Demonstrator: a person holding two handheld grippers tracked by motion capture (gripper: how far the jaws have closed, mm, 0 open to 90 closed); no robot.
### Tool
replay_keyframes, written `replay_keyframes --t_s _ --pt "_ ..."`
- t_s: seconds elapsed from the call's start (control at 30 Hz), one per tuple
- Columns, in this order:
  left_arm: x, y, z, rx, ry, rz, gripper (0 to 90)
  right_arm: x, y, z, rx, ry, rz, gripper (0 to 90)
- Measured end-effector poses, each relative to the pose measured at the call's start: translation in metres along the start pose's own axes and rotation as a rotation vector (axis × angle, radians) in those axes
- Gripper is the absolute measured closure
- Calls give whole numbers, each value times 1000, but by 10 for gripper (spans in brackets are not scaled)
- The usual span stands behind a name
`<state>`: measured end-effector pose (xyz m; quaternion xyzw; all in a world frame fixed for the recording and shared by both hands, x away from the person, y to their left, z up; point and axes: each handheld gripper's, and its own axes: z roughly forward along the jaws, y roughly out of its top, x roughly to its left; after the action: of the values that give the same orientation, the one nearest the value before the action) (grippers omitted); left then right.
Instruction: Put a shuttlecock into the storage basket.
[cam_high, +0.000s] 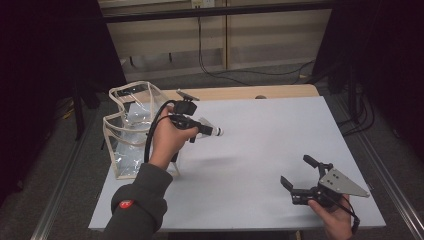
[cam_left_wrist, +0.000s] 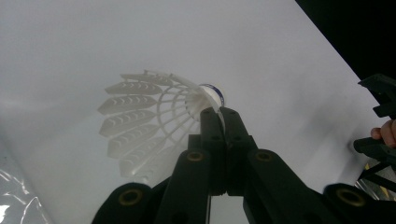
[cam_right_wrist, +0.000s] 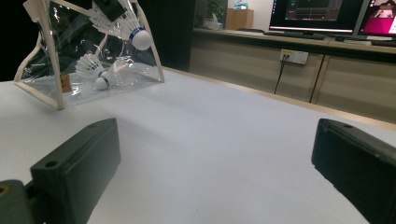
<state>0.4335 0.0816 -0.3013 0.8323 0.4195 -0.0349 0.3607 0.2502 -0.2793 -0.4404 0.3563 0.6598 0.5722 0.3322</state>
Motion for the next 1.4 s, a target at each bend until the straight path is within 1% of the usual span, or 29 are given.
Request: replay_keyframes --t_s 0.07,0.17,0.27,0.4,0.43,0.5,0.57,0.6,0.7,0.97,1.03,1.07,1.1,1.2,1.23,1.27,1.4 --pt "-2 2 -4 -7 1 -5 899 0 0 0 -1 0 -2 15" --pt "-5 5 -12 -3 -2 12 900 0 0 0 -1 -2 -1 15" --pt "-7 8 -17 -2 6 14 900 0 0 0 -2 -1 0 15" --pt "-8 10 -23 -2 -1 19 900 0 1 0 -4 -1 -2 15" --pt "-10 13 -27 0 -2 21 900 0 1 0 -4 -1 -1 15" --pt "-12 15 -30 -1 4 21 900 0 0 0 -4 -1 3 15" --pt "-14 18 -35 4 4 30 900 0 0 0 -3 0 4 15" --pt "-14 18 -35 4 4 30 900 0 0 0 -3 0 4 15" --pt "-17 22 -42 0 0 24 900 0 0 0 -2 -2 3 15" --pt "-22 30 -54 5 4 35 900 0 1 -1 -5 -3 1 15" --pt "-23 32 -57 2 -4 28 900 0 1 -1 -7 -2 2 15" --pt "-23 32 -57 2 -4 28 900 0 1 -1 -6 -2 1 14" --pt "-24 33 -60 6 -3 33 900 -1 1 -1 -5 -3 -1 15" --pt "-25 35 -64 3 -3 31 900 -1 1 -1 -6 -1 -1 15" --pt "-25 36 -67 -3 -3 25 900 -1 1 -1 -6 0 -1 15" --pt "-25 36 -67 -3 -3 25 900 -1 1 -1 -6 0 -1 15" --pt "-27 40 -77 -10 -2 25 900 -1 1 -1 -6 -3 1 15"
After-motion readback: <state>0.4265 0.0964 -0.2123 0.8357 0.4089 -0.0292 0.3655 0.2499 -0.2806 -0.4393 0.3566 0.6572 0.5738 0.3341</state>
